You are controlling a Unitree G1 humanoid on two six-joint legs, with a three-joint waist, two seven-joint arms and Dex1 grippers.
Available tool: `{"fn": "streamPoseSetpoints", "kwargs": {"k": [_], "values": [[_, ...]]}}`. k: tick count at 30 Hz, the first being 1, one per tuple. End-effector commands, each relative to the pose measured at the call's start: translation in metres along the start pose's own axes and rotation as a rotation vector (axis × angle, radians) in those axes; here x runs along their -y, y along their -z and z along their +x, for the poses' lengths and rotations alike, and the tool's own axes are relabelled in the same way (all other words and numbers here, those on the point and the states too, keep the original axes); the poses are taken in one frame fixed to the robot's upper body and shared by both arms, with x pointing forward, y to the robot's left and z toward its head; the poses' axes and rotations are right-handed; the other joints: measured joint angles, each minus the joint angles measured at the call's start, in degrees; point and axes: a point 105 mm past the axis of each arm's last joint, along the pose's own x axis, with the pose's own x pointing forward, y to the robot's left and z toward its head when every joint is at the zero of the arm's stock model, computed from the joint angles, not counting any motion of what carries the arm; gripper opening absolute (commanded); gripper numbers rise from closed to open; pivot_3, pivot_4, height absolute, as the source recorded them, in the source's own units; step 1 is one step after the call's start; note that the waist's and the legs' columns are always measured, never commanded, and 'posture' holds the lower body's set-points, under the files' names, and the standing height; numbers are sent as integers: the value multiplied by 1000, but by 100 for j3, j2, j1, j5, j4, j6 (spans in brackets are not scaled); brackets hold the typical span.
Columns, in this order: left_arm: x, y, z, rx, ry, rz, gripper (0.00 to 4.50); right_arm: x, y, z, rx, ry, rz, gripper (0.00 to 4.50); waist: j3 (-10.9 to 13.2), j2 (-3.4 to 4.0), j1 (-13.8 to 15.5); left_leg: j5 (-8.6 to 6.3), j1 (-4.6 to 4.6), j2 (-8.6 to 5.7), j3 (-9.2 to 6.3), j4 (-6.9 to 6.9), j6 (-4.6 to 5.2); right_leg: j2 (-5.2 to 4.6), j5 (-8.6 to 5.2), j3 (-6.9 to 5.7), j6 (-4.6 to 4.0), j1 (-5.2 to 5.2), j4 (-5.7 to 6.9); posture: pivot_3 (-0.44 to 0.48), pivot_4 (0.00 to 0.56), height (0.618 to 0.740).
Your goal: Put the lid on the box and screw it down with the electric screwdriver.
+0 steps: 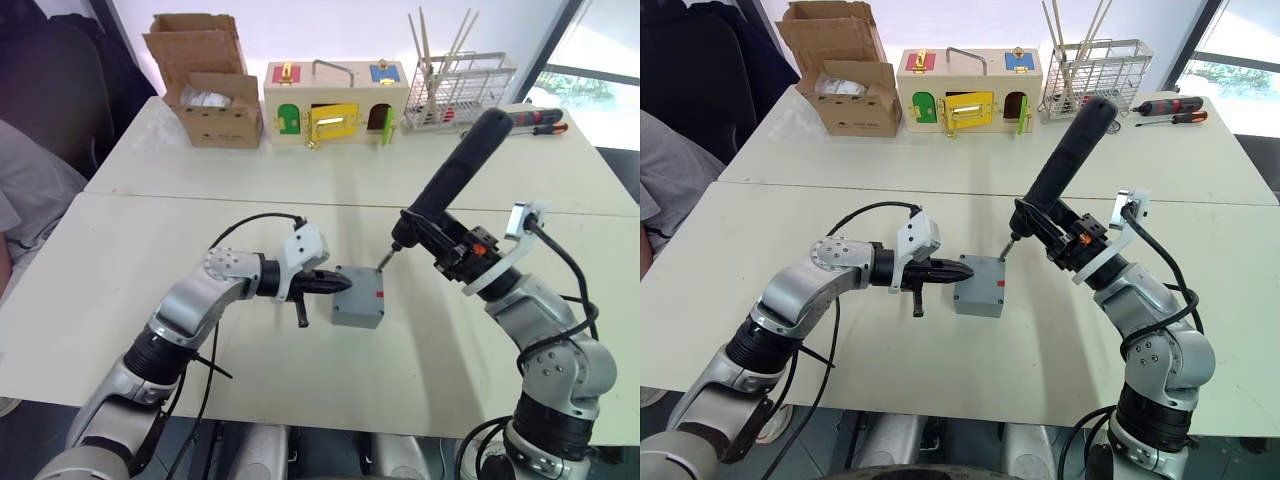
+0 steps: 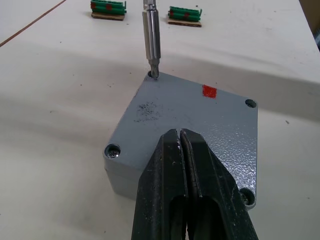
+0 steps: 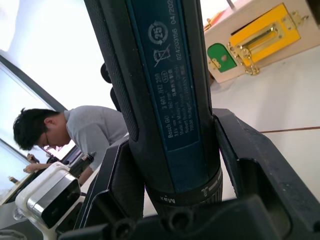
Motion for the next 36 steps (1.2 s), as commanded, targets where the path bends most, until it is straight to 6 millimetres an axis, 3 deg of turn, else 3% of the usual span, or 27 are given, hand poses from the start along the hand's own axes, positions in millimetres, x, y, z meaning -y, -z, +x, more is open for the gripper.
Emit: {"fn": "streamPoseSetpoints", "kwargs": {"k": [1, 12, 20, 24, 31, 36], "values": [[3, -1, 0, -15, 10, 26, 0, -5, -10, -1, 42, -23, -51, 1843, 0, -1, 0, 0, 0, 0, 0, 0, 0, 0, 0, 0, 0, 0, 0, 0, 150, 731], [2, 3, 1, -37, 1, 47, 0, 13, -6, -6, 20, 24, -80, 1843, -4, -6, 10, -1, 13, 1, -2, 1, 2, 0, 0, -1, 0, 18, -5, 0, 150, 731], [2, 3, 2, -40, -3, 48, 0, 13, -2, -8, -14, 4, -65, 1843, -4, -7, 16, -2, 14, 1, -4, 1, 3, -1, 0, -2, 0, 23, -8, 0, 150, 731], [2, 4, 2, -41, -2, 48, 0, 5, 3, -5, -50, -29, -88, 1843, -5, -7, 13, -2, 15, 1, -4, 2, 4, -1, 0, -2, 0, 25, -10, 0, 150, 731], [4, 6, 5, -50, 2, 42, 0, -31, 21, 11, -174, -181, -254, 1843, -11, -16, 0, -4, 20, 5, -4, 1, 6, 3, 0, -2, 0, 28, -11, 0, 150, 731], [5, 7, 6, -54, 1, 44, 0, -33, 34, 8, -217, -198, -267, 1843, -32, -52, 2, -7, 35, 10, -7, 0, 11, 9, -1, -5, -1, 46, -19, 0, 150, 731]]}}
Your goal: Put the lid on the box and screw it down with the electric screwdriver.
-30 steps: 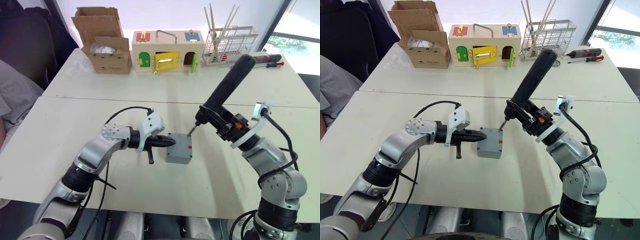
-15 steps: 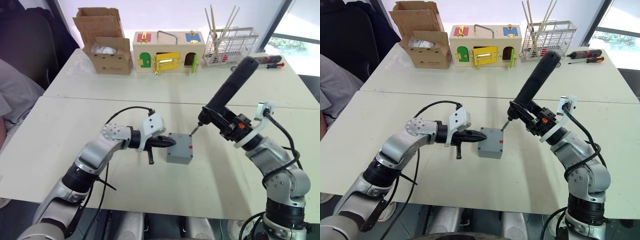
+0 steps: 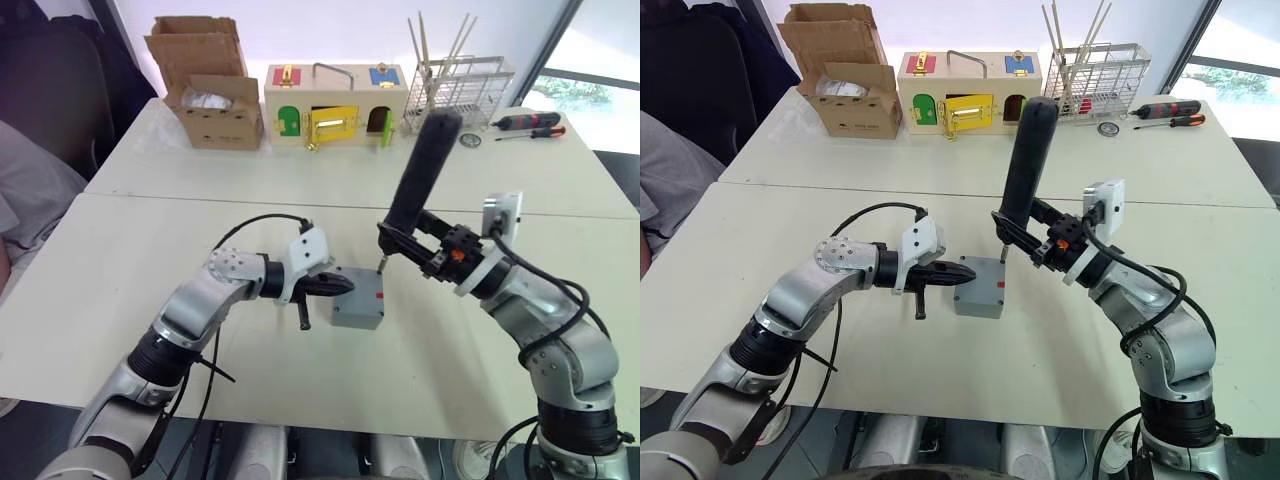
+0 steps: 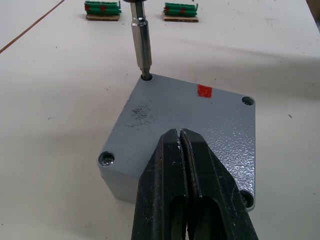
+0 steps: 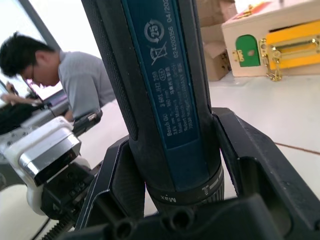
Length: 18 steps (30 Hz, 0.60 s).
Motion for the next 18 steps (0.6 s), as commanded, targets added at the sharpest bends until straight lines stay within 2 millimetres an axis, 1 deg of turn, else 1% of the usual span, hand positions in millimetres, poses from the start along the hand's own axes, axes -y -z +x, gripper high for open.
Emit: {"fn": "streamPoseSetpoints", "kwargs": {"k": [1, 5, 8, 12, 14, 18], "values": [[2, 5, 1, -24, 2, -5, 0, -15, 21, 1, -71, -68, 46, 1843, -3, -6, 0, -2, 12, 1, -1, -2, 3, 1, 0, -1, -1, 13, -7, 0, 150, 731], [3, 5, 2, -26, -1, -5, 0, -14, 32, 1, -86, -42, 75, 1843, -10, -17, -2, -10, 59, 3, 0, -14, 11, 0, -3, -1, -4, 57, -17, 0, 150, 731], [4, 6, 2, -27, -1, -5, 0, -13, 36, 2, -89, -29, 85, 1843, -15, -23, -2, -10, 61, 5, 0, -16, 11, -1, -4, 0, -5, 58, -16, 0, 150, 731], [4, 7, 2, -32, 1, -4, 0, -13, 49, 1, -126, -16, 82, 1843, -31, -38, -2, -10, 62, 5, -1, -17, 11, -3, -7, 0, -12, 58, -17, 0, 150, 731], [5, 8, 2, -37, 1, -1, 0, -11, 52, 0, -127, -3, 73, 1843, -43, -46, -1, -11, 63, 6, -1, -18, 10, -6, -15, 0, -26, 59, -16, 0, 150, 731], [9, 10, 3, -43, 12, -1, 0, -5, 51, -1, -104, 41, 70, 1843, -55, -53, 0, -11, 68, 5, -1, -20, 10, -14, -18, -2, -31, 63, -17, 0, 150, 731]]}}
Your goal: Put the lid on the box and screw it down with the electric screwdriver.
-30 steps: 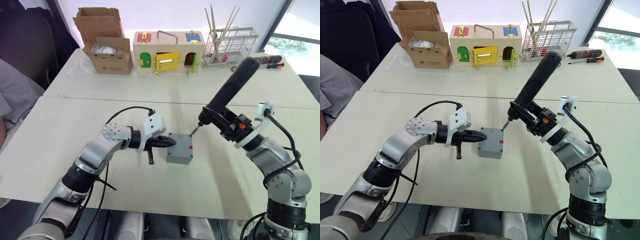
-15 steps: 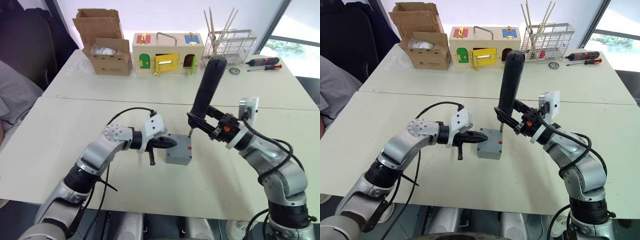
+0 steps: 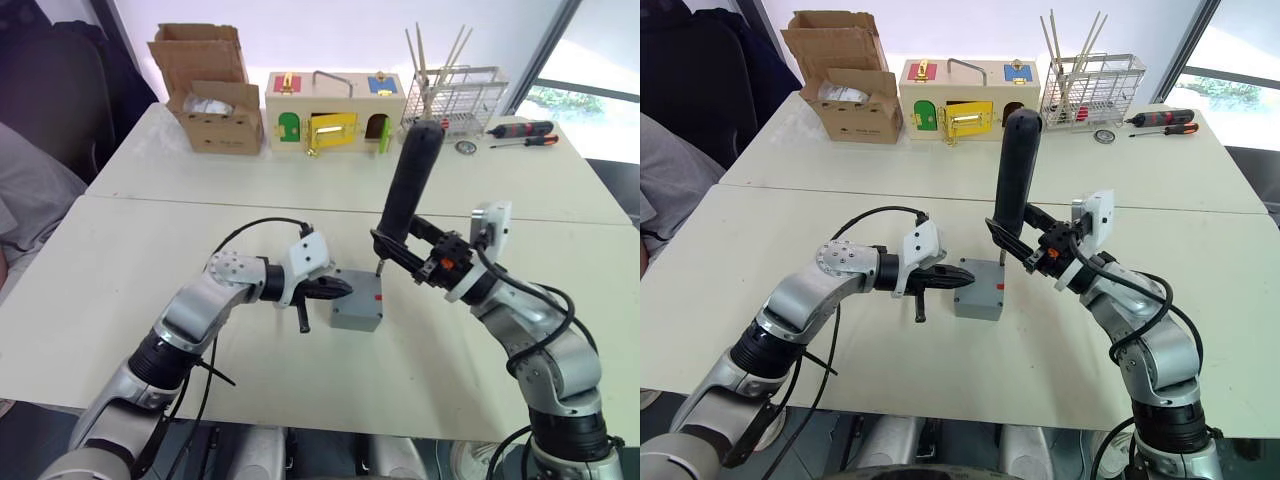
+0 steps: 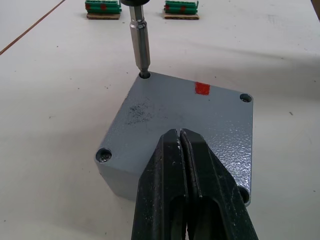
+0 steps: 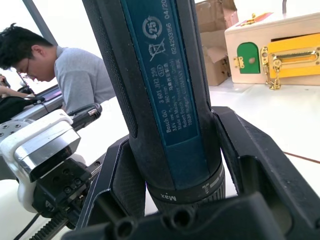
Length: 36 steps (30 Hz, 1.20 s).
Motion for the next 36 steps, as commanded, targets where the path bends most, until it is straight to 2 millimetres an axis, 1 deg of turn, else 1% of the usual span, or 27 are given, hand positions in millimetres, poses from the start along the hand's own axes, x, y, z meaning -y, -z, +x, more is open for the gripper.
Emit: {"fn": "streamPoseSetpoints", "kwargs": {"k": [1, 7, 12, 19, 26, 30, 36], "values": [[7, 5, 2, -23, 19, 1, 0, -4, 36, -4, -114, 13, 98, 1843, -1, 0, 2, 0, 0, 0, 0, 0, 0, -5, 0, -1, 0, 0, 0, 0, 150, 731], [11, 7, 2, -30, 37, 11, 0, -7, 40, -6, -86, 41, 159, 1843, -33, -12, 2, -4, 2, 0, -3, -4, -5, -20, -6, 0, -11, 1, -1, 0, 150, 731], [12, 2, 2, -32, 52, 38, 0, -7, 40, -6, -72, 62, 169, 1843, -52, -10, -5, -7, 4, 2, -4, -9, -10, -25, -15, 0, -27, 0, -2, 0, 150, 731], [14, 5, 2, -41, 64, 34, 0, -12, 44, -4, -82, 57, 165, 1843, -66, -14, -10, -8, 6, 3, -4, -20, -12, -31, -19, 0, -34, -1, -6, 0, 150, 731], [13, 15, 5, -68, 51, 30, 0, -14, 62, -4, -152, 71, 149, 1843, -116, -31, -25, -2, 21, -1, -3, -73, -23, -39, -21, -1, -40, 0, -32, 0, 150, 731], [13, 15, 4, -63, 52, 24, 0, -12, 62, -4, -137, 87, 175, 1843, -138, -28, -36, -2, 24, 0, -4, -79, -24, -40, -21, -1, -40, 3, -40, 0, 150, 731], [13, 19, 4, -81, 51, 27, 0, -10, 67, -5, -136, 104, 192, 1843, -150, -26, -62, -2, 24, 0, -4, -85, -24, -44, -21, -1, -41, 5, -52, 0, 150, 731]]}}
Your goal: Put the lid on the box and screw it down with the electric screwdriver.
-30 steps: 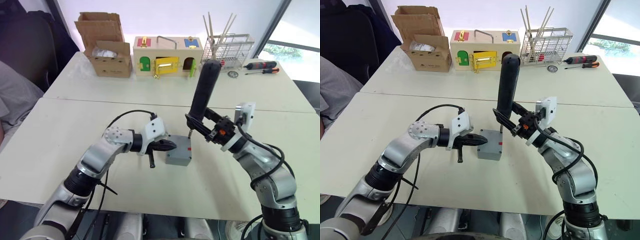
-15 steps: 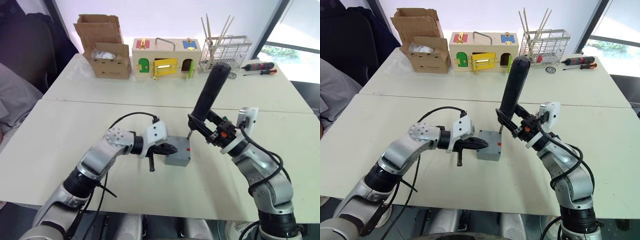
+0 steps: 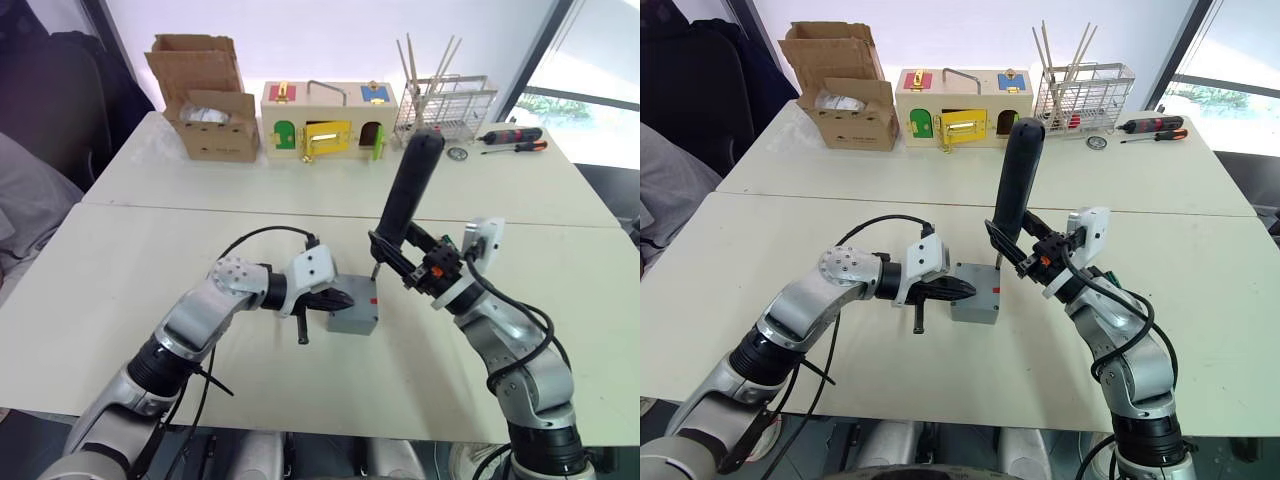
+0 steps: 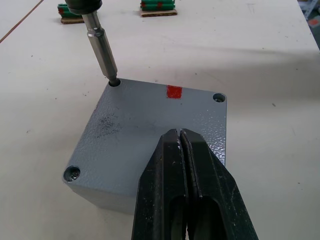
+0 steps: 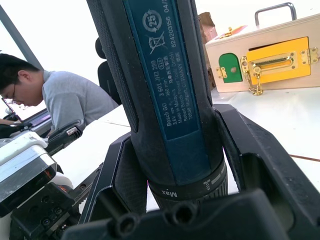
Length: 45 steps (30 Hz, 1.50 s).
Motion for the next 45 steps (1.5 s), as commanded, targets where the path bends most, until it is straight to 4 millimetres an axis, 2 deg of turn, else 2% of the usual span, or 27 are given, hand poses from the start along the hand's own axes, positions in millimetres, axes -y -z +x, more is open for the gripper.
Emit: {"fn": "streamPoseSetpoints", "kwargs": {"k": [1, 10, 19, 23, 27, 32, 34, 38, 40, 41, 44, 45], "values": [[2, 12, 2, -47, 7, -19, 0, -1, 52, -9, -180, 22, 117, 1843, -5, 1, -16, 0, 0, 0, 0, -2, 0, -1, 0, 0, 0, 0, -3, 0, 150, 731], [1, 12, 3, -45, 3, -22, 0, 0, 52, -8, -181, 22, 106, 1843, -14, 2, -76, -1, 0, 0, -1, -10, -2, -4, 0, 0, -1, 2, -16, 0, 150, 731], [1, 13, 5, -42, 1, -27, 0, 6, 42, -7, -156, 33, 85, 1843, -18, 4, -77, -3, 0, 0, -1, -14, -4, -7, 1, 0, -2, -2, -25, 0, 150, 731], [2, 17, 5, -45, 1, -38, 0, 12, 17, -3, -98, 24, 33, 1843, -15, 9, -74, -3, -4, -1, -1, -14, -4, -9, 1, 0, -2, -3, -26, 0, 150, 731], [3, 24, 2, -81, -9, -13, 0, 14, -32, 1, -4, -19, -17, 1843, -1, 28, -67, -3, -13, -3, 0, -14, -4, -13, 2, 0, -4, -11, -27, 0, 150, 731], [-4, 11, -2, 9, -75, -62, 0, 13, -100, -2, 173, -95, 96, 1843, 65, 78, -66, -1, -31, -7, 1, -14, -3, -18, 3, -1, -4, -27, -27, 0, 150, 731], [-13, 0, -7, 92, -135, -103, 0, 17, -118, -4, 189, -111, 133, 1843, 100, 84, -66, -1, -34, -12, 3, -14, -1, -23, 4, -2, -3, -29, -28, 0, 150, 731], [-22, -21, -16, 212, -183, -157, 0, 43, -133, -2, 171, -9, 250, 1843, 138, 71, -76, 0, -43, -11, 0, -17, 0, -19, 5, -8, 0, -40, -27, 0, 150, 731], [-24, -32, -22, 253, -189, -163, 0, 58, -131, -1, 74, 75, 260, 1843, 145, 73, -73, 1, -52, -11, 1, -17, 1, -19, 5, -10, 1, -45, -28, 0, 150, 731], [-23, -41, -27, 274, -182, -148, 0, 67, -138, -3, 46, 95, 258, 1843, 147, 75, -72, 1, -61, -12, 2, -15, 1, -20, 5, -10, 1, -50, -29, 0, 150, 731], [-15, -62, -35, 301, -140, -83, 0, 97, -153, -20, -50, 180, 216, 1843, 175, 84, -21, 4, -126, -19, 2, 12, 4, -24, 7, -12, 2, -102, -19, 0, 150, 731], [-11, -67, -36, 298, -123, -61, 0, 113, -150, -29, -125, 255, 175, 1843, 177, 83, 13, 7, -147, -27, 3, 14, 5, -28, 9, -12, 5, -125, -14, 0, 150, 731]]}}
